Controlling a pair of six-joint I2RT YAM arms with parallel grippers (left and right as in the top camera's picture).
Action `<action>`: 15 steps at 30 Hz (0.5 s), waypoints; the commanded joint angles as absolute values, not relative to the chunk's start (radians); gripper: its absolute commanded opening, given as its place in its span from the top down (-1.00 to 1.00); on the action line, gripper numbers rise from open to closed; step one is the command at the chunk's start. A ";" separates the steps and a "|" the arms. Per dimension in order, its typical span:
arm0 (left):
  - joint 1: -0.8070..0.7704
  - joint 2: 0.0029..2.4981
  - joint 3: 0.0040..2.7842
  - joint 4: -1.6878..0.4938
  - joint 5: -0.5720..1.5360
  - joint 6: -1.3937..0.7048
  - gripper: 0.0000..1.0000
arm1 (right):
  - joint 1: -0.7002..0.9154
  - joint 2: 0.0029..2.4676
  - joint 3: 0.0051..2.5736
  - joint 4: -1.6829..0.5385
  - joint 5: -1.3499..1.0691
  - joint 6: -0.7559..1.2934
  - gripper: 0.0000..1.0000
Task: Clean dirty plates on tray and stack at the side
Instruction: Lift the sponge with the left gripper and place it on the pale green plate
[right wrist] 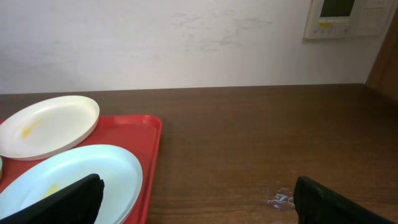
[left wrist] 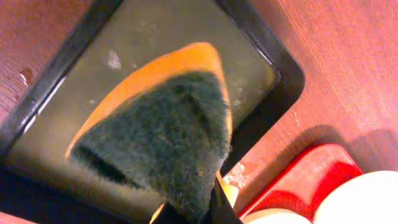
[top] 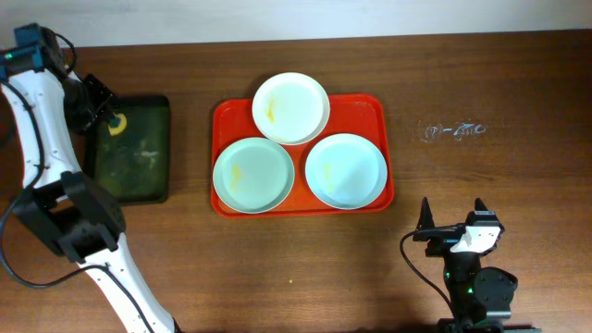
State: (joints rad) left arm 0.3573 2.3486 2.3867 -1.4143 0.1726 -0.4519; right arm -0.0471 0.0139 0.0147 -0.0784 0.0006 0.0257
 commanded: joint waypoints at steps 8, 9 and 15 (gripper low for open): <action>0.331 2.192 2.389 -1.483 0.307 -0.273 1.00 | -0.054 0.006 0.006 -0.081 0.009 0.026 -0.97; 0.294 2.141 2.389 -1.492 0.326 -0.251 1.00 | -0.054 0.006 0.006 -0.081 0.009 0.026 -0.97; -0.052 2.117 2.274 -1.602 0.218 -0.204 1.00 | -0.054 0.006 0.006 -0.081 0.009 0.026 -0.97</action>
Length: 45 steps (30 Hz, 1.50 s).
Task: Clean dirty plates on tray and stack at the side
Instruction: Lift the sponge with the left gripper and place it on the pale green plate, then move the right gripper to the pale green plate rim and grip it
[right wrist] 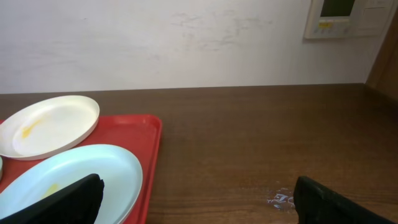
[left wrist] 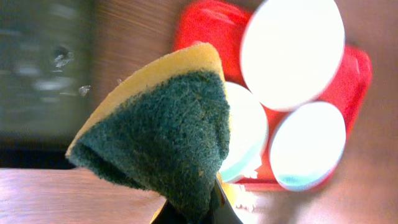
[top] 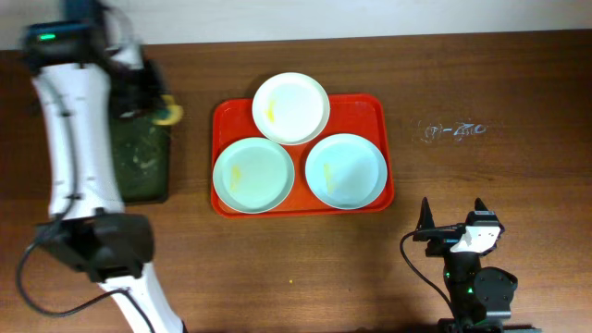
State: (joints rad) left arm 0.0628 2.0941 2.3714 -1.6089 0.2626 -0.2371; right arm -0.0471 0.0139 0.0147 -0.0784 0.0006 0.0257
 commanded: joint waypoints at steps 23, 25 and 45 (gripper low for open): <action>-0.220 2.061 1.910 -1.349 0.187 -0.238 -0.25 | -0.054 0.006 0.006 -0.081 0.009 0.026 -0.97; -0.166 2.017 1.962 -1.398 0.113 -0.285 -0.55 | -0.054 0.006 0.006 -0.081 0.009 0.026 -0.97; 0.105 1.963 1.964 -1.545 0.019 -0.407 -0.81 | -0.053 0.016 0.189 0.842 -0.097 0.687 -0.97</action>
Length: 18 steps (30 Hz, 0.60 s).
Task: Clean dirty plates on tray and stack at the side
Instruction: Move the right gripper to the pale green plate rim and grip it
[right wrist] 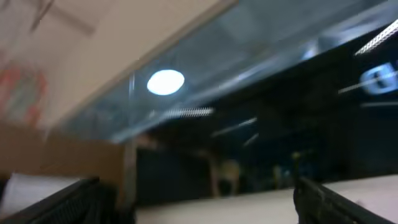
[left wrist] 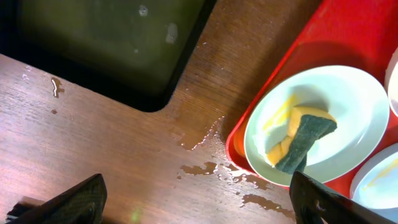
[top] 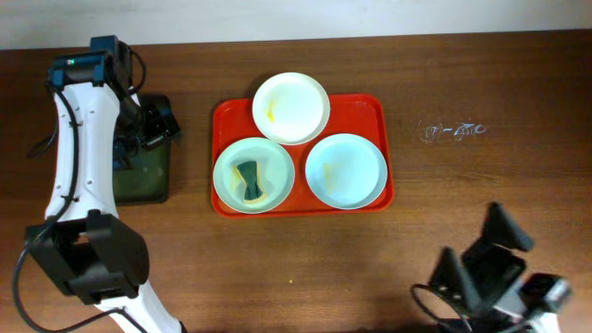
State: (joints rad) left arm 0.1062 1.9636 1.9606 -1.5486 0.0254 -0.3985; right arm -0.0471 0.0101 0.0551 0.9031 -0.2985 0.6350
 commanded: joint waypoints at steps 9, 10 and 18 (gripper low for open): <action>0.105 1.963 1.964 -1.535 0.019 -0.407 -0.85 | -0.053 0.873 1.440 -0.703 -0.477 0.109 -0.96; 0.105 1.963 1.964 -1.535 0.019 -0.407 -0.85 | -0.053 0.986 1.539 -0.787 -0.595 0.109 -0.97; 0.105 1.963 1.964 -1.533 0.019 -0.407 -0.87 | 0.236 1.560 1.699 -1.017 -0.536 0.124 -0.55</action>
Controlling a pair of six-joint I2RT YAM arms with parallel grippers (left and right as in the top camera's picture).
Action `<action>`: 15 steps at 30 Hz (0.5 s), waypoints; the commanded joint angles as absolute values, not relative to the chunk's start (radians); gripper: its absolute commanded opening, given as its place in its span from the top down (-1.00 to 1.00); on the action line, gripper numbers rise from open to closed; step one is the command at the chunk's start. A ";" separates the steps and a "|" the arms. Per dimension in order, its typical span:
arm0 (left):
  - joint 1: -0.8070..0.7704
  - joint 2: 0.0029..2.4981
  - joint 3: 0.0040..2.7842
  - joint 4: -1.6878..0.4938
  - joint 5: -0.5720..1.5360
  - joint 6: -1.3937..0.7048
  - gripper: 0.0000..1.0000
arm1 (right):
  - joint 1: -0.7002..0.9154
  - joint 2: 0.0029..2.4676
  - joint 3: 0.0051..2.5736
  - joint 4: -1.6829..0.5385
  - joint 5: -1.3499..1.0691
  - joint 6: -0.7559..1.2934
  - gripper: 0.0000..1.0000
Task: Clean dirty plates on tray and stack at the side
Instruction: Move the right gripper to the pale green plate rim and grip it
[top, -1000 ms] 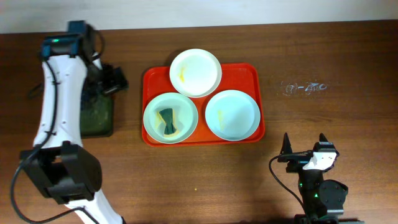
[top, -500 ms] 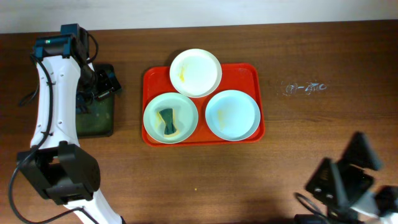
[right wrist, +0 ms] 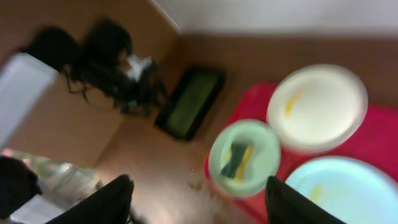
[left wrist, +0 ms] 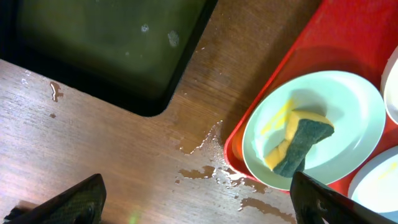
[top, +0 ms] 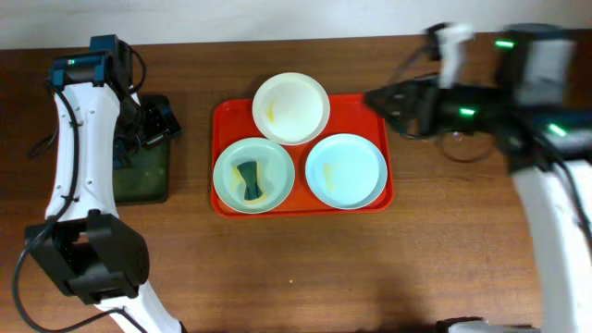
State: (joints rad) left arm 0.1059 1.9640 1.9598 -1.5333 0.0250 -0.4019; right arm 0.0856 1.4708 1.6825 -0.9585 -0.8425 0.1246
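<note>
A red tray holds three plates with yellow smears. A white plate sits at the back, a pale green plate at the front left, and a light blue plate at the front right. A yellow-and-green sponge lies on the green plate, and the left wrist view also shows this sponge. My left gripper is open and empty, between the black basin and the tray. My right gripper hangs open above the tray's right end, blurred. Its wrist view shows the green plate and the white plate.
A black basin with murky water stands left of the tray. Water puddles lie on the wood between basin and tray. A scuffed mark is on the table at the right.
My right arm has left the table's front right corner and now hangs over the tray's right end, its camera looking down on the plates. The left gripper and the sponge have barely shifted.
My left gripper was shut on the sponge over the black basin, then held it at the basin's right edge near the tray. Later the sponge lay on the green plate and the left gripper was open. My right arm, parked at the front right, now hangs over the tray.
</note>
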 commanded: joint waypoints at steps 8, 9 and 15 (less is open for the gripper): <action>0.105 1.963 1.964 -1.501 0.022 -0.408 -0.87 | 0.577 2.021 1.744 -1.080 -0.346 0.134 -0.21; 0.105 1.963 1.964 -1.500 0.022 -0.408 -0.86 | 0.586 2.045 1.744 -1.041 -0.339 0.135 -0.20; 0.105 1.963 1.964 -1.474 0.022 -0.413 -0.87 | 0.562 2.083 1.866 -1.105 -0.171 0.127 -0.33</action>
State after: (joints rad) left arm 0.1059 1.9644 1.9598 -1.4876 0.0254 -0.4019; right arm 0.5804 2.0773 1.7748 -1.0786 -0.2356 0.1478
